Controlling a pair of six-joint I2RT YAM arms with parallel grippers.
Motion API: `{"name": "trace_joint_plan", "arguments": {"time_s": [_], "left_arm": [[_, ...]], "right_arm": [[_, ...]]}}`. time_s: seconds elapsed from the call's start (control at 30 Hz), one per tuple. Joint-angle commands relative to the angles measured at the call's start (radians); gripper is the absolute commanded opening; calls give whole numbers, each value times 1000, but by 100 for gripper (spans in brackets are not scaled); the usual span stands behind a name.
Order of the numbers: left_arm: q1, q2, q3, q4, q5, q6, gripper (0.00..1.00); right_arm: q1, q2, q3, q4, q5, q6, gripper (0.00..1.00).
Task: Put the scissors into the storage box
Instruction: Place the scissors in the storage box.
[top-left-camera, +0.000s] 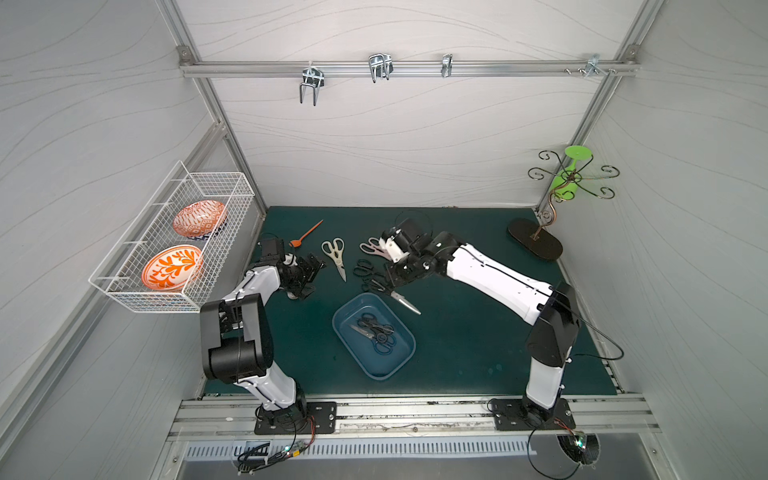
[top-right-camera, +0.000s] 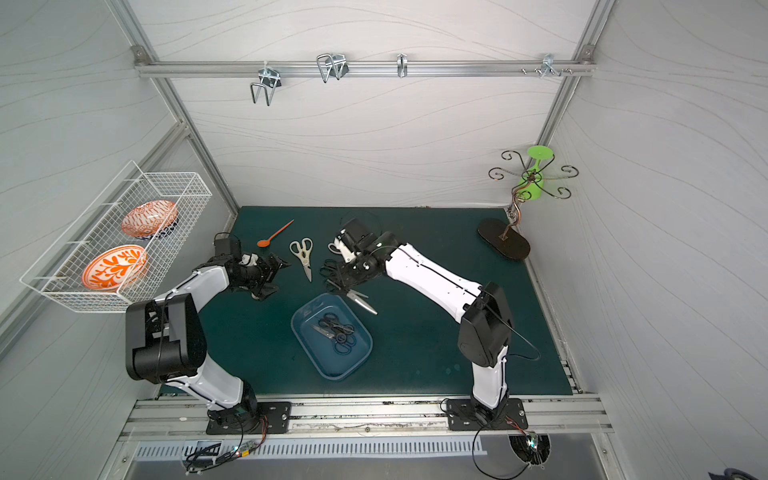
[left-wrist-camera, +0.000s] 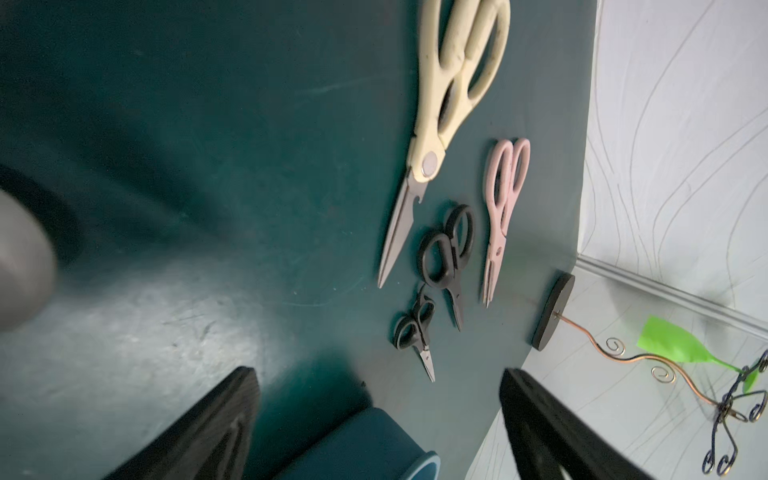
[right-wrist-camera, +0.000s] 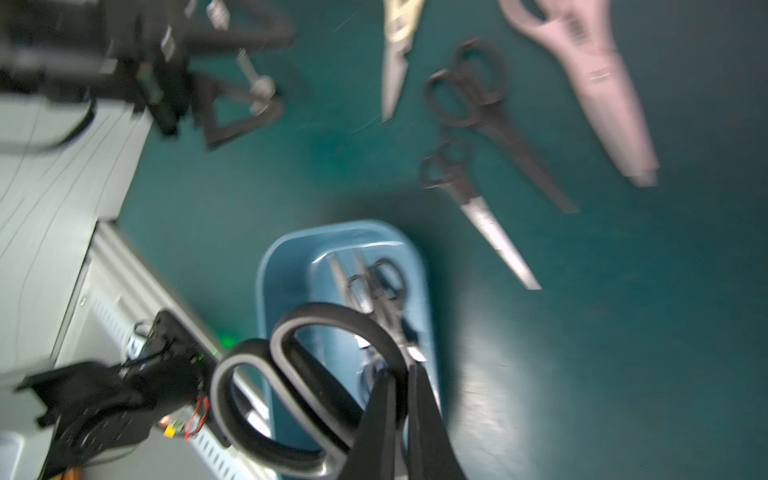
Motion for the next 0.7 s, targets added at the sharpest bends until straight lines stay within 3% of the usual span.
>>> {"name": "trace_joint_plan", "arguments": {"time_s": [0.0, 0.17, 0.4, 0.6, 0.67], "left_arm": [[51, -26, 11, -7, -32, -2, 95], [83, -21, 15, -7, -32, -3, 95], [88, -26, 14, -1, -32, -8, 95], [87, -20, 11, 4, -29, -12, 95], [88, -20, 12, 3, -28, -12, 95]], "right_arm": [[45, 25, -28, 91, 6, 75, 0], [107, 110, -24, 110, 26, 56, 0], [123, 187, -98, 150, 69, 22, 0], [138, 243, -60, 130, 86, -5, 0], [140, 252, -44, 114, 91, -7, 5]]}}
